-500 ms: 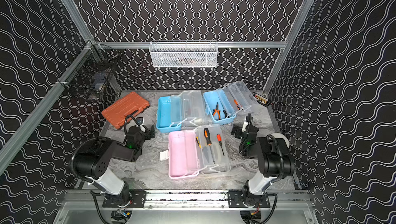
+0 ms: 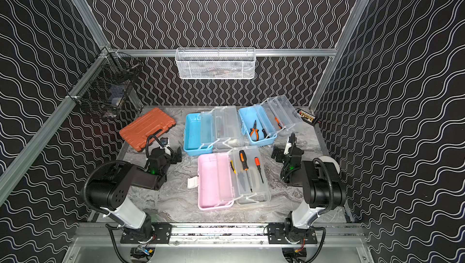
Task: Close toolboxes
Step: Close the toolbox lid.
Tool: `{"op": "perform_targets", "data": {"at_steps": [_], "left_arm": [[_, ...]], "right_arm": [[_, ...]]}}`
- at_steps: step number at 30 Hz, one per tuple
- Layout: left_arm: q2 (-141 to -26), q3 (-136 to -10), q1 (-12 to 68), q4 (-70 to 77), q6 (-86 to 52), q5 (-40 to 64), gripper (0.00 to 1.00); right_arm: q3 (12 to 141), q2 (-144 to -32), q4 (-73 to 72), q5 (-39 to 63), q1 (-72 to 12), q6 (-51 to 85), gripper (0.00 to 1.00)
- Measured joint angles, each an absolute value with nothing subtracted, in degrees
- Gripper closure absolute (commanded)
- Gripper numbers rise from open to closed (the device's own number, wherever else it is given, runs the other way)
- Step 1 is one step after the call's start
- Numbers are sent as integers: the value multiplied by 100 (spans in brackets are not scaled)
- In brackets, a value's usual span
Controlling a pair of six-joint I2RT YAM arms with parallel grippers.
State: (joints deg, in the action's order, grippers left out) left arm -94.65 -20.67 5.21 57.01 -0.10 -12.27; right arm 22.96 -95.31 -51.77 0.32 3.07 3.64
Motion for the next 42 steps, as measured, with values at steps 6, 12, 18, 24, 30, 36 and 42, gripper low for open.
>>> {"op": "perform_targets", "data": {"at_steps": [6, 12, 18, 24, 30, 36, 42], "left_arm": [[-9465, -2067, 521, 5701, -10, -1225, 1], [-9465, -2067, 521, 5699, -10, -1225, 1], [-9465, -2067, 521, 5699, -10, -1221, 1], [-9271, -2027, 521, 5616, -12, -1347, 1], [-7942, -2436, 676, 4475, -204, -2211, 1], [-7216, -3627, 860, 2104, -1208, -2827, 1], [-7008, -4416, 1247, -200, -2528, -2783, 1]], "right_arm": [[2296, -9533, -5179, 32, 307, 366, 1], [2296, -9533, -5179, 47, 307, 366, 1], [2300, -9533, -5181, 47, 305, 388, 1], [2300, -9336, -5076, -416, 255, 552, 1], [2329, -8241, -4471, -1509, 235, 976, 1], [3262, -7078, -2121, -2493, 248, 2193, 1], [3924, -6571, 158, -2394, 357, 3422, 5]]}}
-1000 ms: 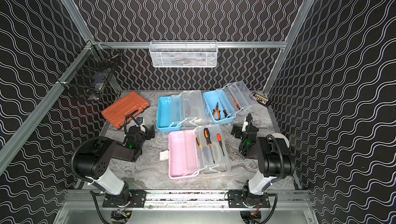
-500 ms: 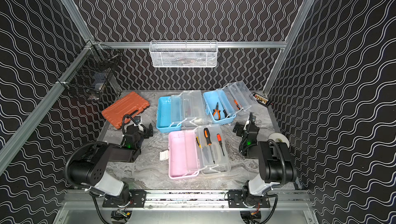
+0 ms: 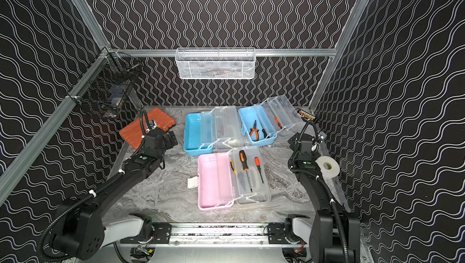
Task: Close toolboxes
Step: Close the toolbox lid.
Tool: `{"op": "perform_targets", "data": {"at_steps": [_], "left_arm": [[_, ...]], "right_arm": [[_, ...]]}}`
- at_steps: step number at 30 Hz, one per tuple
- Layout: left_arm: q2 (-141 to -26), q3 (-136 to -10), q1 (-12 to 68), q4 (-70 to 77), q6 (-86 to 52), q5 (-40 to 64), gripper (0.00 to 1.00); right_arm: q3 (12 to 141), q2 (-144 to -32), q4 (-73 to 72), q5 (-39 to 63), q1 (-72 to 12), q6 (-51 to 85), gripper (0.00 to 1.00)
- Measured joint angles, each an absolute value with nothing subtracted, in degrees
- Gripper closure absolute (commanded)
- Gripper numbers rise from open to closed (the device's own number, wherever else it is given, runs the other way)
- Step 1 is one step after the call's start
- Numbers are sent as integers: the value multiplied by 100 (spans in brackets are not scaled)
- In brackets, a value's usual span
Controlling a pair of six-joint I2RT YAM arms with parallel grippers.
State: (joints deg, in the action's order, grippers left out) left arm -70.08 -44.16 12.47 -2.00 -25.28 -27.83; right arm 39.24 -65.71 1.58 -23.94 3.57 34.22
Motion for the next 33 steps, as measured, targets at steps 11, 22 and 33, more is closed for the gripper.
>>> {"op": "perform_targets", "data": {"at_steps": [11, 22, 33], "left_arm": [[-6825, -4303, 2963, -2644, -3990, -2862, 1], [-6086, -4156, 3201, -3448, -4101, -2005, 1], [-6455, -3730, 3282, -3273, -4230, -1785, 1]], "right_arm": [[4528, -6453, 2554, -574, 386, 3485, 11], [4191, -6440, 3334, 1013, 384, 3142, 27], [4130, -6364, 3430, 1549, -38, 2928, 26]]}}
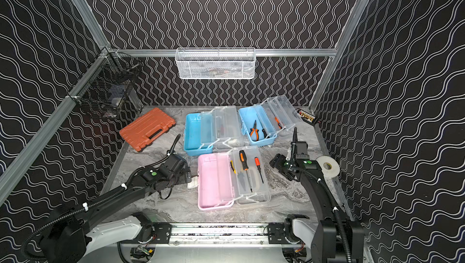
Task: Close toolboxes
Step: Close the toolbox lid.
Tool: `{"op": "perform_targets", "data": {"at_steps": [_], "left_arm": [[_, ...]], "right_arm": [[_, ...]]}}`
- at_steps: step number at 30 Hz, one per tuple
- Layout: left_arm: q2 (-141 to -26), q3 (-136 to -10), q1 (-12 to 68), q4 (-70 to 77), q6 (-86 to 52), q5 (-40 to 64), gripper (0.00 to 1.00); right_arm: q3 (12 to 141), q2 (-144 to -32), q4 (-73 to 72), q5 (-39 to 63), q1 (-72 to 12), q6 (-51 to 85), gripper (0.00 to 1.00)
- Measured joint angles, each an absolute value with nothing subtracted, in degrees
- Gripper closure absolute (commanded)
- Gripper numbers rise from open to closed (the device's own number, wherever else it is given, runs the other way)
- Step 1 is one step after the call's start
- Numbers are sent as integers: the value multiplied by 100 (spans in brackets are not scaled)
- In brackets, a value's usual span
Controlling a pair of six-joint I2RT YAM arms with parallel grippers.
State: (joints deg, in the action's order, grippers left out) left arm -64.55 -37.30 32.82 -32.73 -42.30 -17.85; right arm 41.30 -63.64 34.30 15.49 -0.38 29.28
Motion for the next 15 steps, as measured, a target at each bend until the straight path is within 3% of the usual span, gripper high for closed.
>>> {"op": "perform_targets", "data": {"at_steps": [10, 15], "left_arm": [[-6895, -3599, 3374, -2827, -4292, -1741, 1], [-6973, -3555, 3465, -2779, -4357, -1881, 1]], "right_arm": [[4388, -6567, 3494, 506, -1680, 2936, 24], [4501, -6589, 3570, -12, -2099, 3015, 23]]}}
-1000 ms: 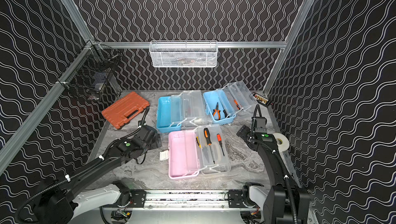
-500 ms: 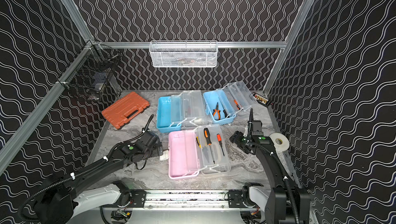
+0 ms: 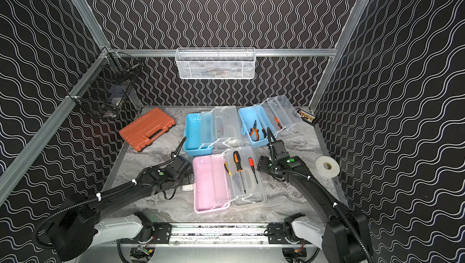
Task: Close toolboxes
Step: Close the toolbox lid.
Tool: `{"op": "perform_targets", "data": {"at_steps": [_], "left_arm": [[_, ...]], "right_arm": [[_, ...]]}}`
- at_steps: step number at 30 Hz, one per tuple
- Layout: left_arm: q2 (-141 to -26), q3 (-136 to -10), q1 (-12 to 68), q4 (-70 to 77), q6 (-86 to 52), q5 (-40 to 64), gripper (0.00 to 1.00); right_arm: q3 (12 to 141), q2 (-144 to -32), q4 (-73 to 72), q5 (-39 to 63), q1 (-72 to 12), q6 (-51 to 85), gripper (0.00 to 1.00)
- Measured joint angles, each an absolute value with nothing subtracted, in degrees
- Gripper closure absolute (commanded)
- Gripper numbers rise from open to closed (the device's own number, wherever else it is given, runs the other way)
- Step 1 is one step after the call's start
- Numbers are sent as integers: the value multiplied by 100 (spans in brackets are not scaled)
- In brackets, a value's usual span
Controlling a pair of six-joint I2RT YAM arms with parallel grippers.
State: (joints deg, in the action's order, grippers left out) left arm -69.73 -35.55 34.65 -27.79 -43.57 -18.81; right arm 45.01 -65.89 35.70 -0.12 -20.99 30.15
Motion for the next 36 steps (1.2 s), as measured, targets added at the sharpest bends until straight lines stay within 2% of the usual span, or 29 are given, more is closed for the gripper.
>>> {"op": "perform_targets", "data": {"at_steps": [16, 22, 36], "left_arm": [[-7277, -3531, 3776, -2550, -4501, -2154, 1], [-7290, -3531, 3830, -2574, -4504, -2147, 1], [-7258, -3509, 3892, -2600, -4504, -2167, 1]], "right_arm": [[5059, -6547, 3664, -202, -3201, 3081, 23], [5317, -6650, 3903, -668, -3623, 3085, 23], [5752, -6731, 4163, -1081, -4185, 3122, 17]]}}
